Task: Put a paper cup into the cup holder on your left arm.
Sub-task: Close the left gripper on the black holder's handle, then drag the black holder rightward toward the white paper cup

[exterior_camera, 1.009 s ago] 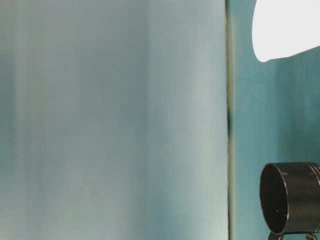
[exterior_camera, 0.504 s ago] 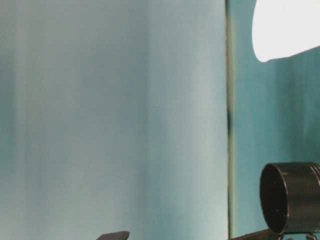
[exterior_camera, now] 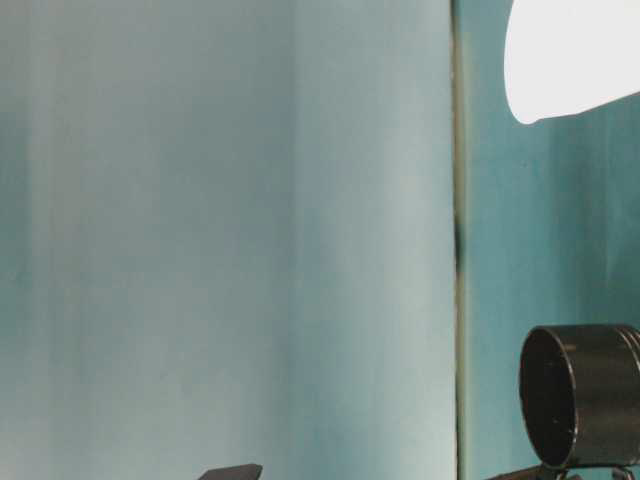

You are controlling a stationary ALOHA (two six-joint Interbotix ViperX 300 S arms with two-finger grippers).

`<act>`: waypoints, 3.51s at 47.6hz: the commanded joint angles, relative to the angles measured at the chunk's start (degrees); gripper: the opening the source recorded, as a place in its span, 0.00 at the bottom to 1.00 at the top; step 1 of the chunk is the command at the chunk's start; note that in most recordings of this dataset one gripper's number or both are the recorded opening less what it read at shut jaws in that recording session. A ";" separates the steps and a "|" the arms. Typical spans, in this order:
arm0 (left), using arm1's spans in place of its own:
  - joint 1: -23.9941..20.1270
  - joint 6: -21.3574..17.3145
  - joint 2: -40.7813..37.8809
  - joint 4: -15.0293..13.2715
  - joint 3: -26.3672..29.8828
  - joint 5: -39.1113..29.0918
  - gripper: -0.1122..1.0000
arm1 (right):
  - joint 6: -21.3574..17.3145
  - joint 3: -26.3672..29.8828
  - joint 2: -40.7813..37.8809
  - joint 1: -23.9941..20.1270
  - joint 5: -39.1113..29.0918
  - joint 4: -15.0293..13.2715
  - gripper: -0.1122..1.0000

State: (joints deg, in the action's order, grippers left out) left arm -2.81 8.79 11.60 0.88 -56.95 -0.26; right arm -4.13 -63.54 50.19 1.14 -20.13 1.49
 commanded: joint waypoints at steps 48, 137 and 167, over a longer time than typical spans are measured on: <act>-0.26 -7.12 2.55 0.26 4.13 -2.81 0.39 | -0.44 0.79 -0.35 0.09 0.26 0.09 0.07; 1.14 -9.49 -12.92 0.26 19.16 -2.64 0.39 | -0.44 0.88 -0.35 0.09 -1.05 -0.26 0.07; 0.70 -9.23 -13.97 0.26 18.90 -2.02 0.39 | -0.44 0.88 -0.35 0.18 -0.97 -0.26 0.07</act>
State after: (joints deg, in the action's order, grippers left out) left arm -2.11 -0.53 -2.55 0.97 -38.76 -2.55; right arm -4.13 -63.54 50.10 1.14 -21.45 1.32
